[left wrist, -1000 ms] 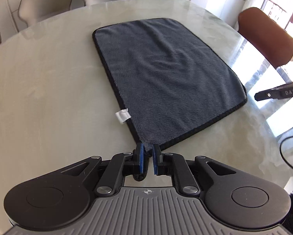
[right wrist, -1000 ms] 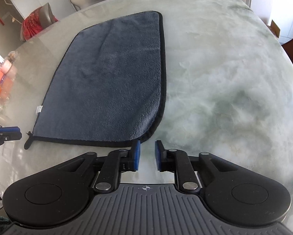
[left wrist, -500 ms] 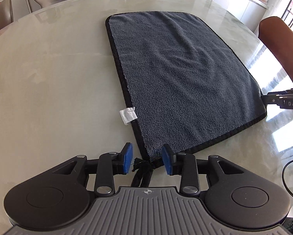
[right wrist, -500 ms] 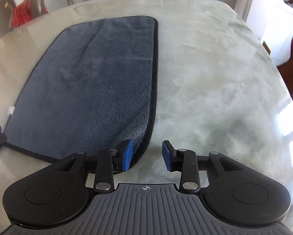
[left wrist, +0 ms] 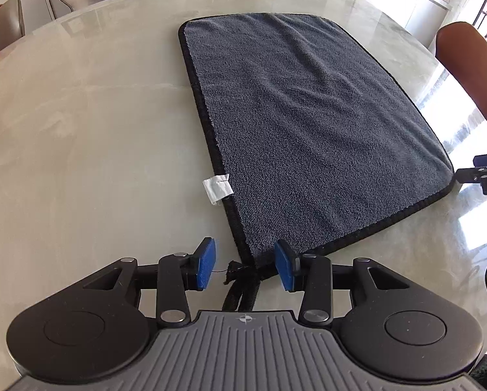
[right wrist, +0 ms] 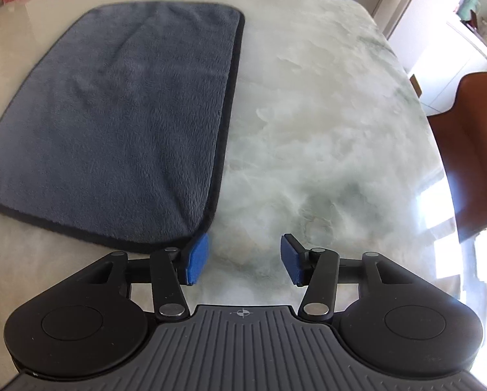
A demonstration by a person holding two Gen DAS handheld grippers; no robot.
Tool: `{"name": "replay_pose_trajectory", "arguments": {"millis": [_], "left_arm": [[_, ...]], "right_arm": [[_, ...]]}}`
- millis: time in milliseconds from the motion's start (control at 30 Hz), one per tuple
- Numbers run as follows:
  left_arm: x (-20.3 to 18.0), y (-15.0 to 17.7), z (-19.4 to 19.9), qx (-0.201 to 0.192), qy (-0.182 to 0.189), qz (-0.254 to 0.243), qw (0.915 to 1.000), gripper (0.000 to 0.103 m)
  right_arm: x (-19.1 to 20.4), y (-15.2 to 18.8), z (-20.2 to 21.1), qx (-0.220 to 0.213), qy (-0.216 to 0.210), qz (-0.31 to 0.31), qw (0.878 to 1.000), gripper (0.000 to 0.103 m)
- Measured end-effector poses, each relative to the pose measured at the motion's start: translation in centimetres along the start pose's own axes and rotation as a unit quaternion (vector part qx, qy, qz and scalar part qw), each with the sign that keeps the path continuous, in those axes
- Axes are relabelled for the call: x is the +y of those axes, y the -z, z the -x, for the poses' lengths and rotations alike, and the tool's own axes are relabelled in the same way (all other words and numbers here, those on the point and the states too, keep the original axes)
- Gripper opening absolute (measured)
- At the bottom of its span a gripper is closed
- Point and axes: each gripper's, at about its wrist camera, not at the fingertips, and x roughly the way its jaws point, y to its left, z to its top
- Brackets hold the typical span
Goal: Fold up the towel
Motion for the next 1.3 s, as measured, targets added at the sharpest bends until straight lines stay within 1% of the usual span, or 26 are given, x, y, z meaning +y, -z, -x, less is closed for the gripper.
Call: {"name": "replay_pose_trajectory", "arguments": {"millis": [33,100,133,167,233,300,367,400,433,500,633,667,700,733,767,833,867,900,933,967,1000,1100,1167,1200,1267,1300], "left_arm": [[0.0,-0.2,0.1,-0.002,0.002,-0.002,1.0,0.042],[-0.3,-2.1,0.2,-0.021,0.006,-0.017,0.9996,0.043],[-0.4,-3.1,0.2,-0.03,0.006,-0.023,0.9993,0.048],[-0.6,-4.3,0.1,-0.041,0.005,-0.028,0.9987,0.05],[-0.8,-6.5,-0.4,-0.069,-0.003,-0.035,0.997,0.054],[-1.0,-8.9,-1.4,-0.097,-0.012,-0.031,0.9947,0.055],[-0.9,-11.1,-2.8,-0.114,-0.017,-0.008,0.9933,0.059],[-0.8,-11.8,-3.5,-0.121,-0.017,0.002,0.9925,0.061],[-0.8,-12.3,-4.3,-0.128,-0.016,0.011,0.9915,0.063],[-0.9,-13.1,-5.4,-0.137,-0.016,0.025,0.9901,0.064],[-1.1,-13.4,-8.1,-0.121,-0.012,0.022,0.9923,0.065],[-1.0,-13.4,-8.7,-0.114,-0.01,0.024,0.9932,0.065],[-1.0,-13.3,-9.4,-0.105,-0.007,0.028,0.9941,0.065],[-1.0,-13.1,-9.5,-0.105,-0.008,0.025,0.9941,0.067],[-1.0,-12.9,-9.6,-0.109,-0.01,0.019,0.9938,0.07],[-1.1,-12.6,-9.7,-0.103,-0.033,-0.003,0.9941,0.073],[-1.2,-12.5,-9.7,-0.1,-0.045,-0.016,0.9939,0.078],[-1.1,-12.3,-9.8,-0.096,-0.056,-0.017,0.9936,0.086],[-0.5,-12.1,-9.9,-0.09,-0.066,0.001,0.9938,0.091],[0.2,-11.8,-9.9,-0.089,-0.069,0.018,0.9934,0.092],[0.7,-11.6,-9.9,-0.09,-0.069,0.026,0.9932,0.095],[1.9,-11.4,-9.9,-0.089,-0.07,0.037,0.9929,0.095],[1.8,-11.8,-9.6,-0.093,-0.071,0.03,0.9927,0.09],[1.7,-12.0,-9.4,-0.1,-0.071,0.026,0.9921,0.088],[1.1,-13.1,-9.4,-0.122,-0.058,0.015,0.9908,0.088],[0.8,-13.7,-9.4,-0.133,-0.051,0.008,0.9898,0.088]], "right_arm": [[-0.2,-0.3,0.3,-0.016,-0.02,-0.01,1.0,0.05],[-0.7,-1.8,0.7,-0.049,-0.068,-0.039,0.996,0.05],[-0.9,-2.6,1.0,-0.065,-0.092,-0.053,0.992,0.05],[-1.0,-3.6,1.1,-0.086,-0.109,-0.059,0.989,0.05],[-0.8,-6.1,0.8,-0.142,-0.121,-0.056,0.981,0.05],[-0.4,-8.0,-0.1,-0.163,-0.124,-0.054,0.977,0.047],[-0.1,-9.8,-1.4,-0.163,-0.138,-0.058,0.975,0.045],[0.3,-11.1,-2.6,-0.166,-0.154,-0.067,0.972,0.045],[0.2,-11.6,-3.1,-0.165,-0.161,-0.069,0.971,0.045],[0.8,-12.9,-4.9,-0.156,-0.186,-0.08,0.967,0.045],[2.0,-14.2,-7.3,-0.15,-0.218,-0.077,0.961,0.045],[2.3,-14.5,-8.2,-0.145,-0.232,-0.07,0.959,0.045],[2.4,-14.5,-8.6,-0.142,-0.237,-0.066,0.959,0.045],[2.7,-14.6,-9.1,-0.138,-0.235,-0.059,0.96,0.045],[2.8,-14.5,-9.4,-0.134,-0.222,-0.049,0.965,0.045],[3.0,-14.3,-9.6,-0.133,-0.198,-0.029,0.971,0.043],[3.0,-14.0,-9.5,-0.142,-0.186,-0.014,0.972,0.043],[2.8,-13.7,-9.3,-0.147,-0.153,0.001,0.977,0.043],[2.6,-13.4,-9.2,-0.149,-0.13,0.008,0.98,0.043],[1.9,-13.1,-9.1,-0.152,-0.113,0.011,0.982,0.043],[1.2,-12.8,-9.1,-0.155,-0.096,0.014,0.983,0.042],[-0.6,-12.8,-9.1,-0.148,-0.096,-0.015,0.984,0.042],[-1.0,-13.4,-8.8,-0.14,-0.107,-0.031,0.984,0.044],[-1.0,-13.8,-8.5,-0.152,-0.123,-0.039,0.98,0.047],[-0.6,-14.8,-8.2,-0.174,-0.157,-0.044,0.971,0.048],[0.0,-15.5,-8.5,-0.178,-0.159,-0.037,0.97,0.048]]}}
